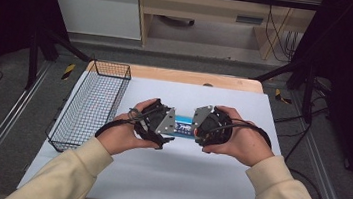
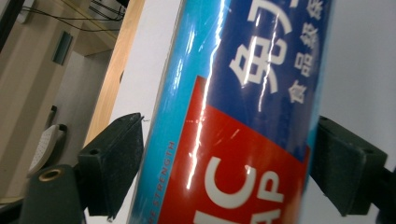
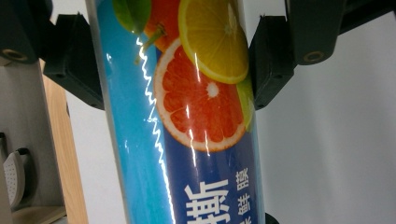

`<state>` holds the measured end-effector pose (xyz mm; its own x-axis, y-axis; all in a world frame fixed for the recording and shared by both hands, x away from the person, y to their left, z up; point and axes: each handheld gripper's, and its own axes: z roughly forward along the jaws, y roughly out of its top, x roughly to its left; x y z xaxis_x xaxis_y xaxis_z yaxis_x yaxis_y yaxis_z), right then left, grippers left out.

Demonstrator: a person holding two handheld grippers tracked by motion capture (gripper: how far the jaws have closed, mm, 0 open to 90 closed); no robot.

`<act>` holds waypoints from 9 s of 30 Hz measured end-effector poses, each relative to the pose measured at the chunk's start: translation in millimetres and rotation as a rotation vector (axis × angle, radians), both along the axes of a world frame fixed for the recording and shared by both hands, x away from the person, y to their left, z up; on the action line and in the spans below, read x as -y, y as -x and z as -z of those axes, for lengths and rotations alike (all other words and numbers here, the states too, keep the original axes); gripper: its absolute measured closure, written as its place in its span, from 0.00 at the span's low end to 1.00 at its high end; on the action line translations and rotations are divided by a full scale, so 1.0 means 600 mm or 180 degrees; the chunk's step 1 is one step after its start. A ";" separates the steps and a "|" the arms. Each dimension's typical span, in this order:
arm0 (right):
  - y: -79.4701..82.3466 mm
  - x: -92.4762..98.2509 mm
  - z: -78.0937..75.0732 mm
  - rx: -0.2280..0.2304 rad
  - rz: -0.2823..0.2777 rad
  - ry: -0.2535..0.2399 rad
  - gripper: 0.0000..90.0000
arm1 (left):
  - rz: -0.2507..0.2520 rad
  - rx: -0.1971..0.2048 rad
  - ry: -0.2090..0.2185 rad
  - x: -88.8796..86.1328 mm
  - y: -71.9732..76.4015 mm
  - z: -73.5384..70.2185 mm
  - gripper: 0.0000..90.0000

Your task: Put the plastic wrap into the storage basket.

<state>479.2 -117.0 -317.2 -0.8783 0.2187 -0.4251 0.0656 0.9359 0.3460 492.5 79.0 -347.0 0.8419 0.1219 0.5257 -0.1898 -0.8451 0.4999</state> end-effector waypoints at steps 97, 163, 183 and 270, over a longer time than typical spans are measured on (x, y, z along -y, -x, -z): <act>0.024 0.138 0.224 0.0971 0.2597 -0.1590 0.07 | -0.0573 -0.0033 0.0169 -0.086 -0.044 -0.025 0.32; 0.037 0.157 0.224 0.0696 0.2966 -0.1967 0.10 | -0.2552 0.0065 0.0292 -0.272 0.050 -0.105 0.33; 0.037 0.145 0.223 0.0603 0.2907 -0.2116 0.11 | -0.2943 -0.0147 0.0131 -0.281 0.027 -0.081 0.33; 0.036 0.168 0.219 0.0440 0.2912 -0.2271 0.11 | -0.3774 -0.0987 -0.0412 -0.330 0.018 0.003 0.35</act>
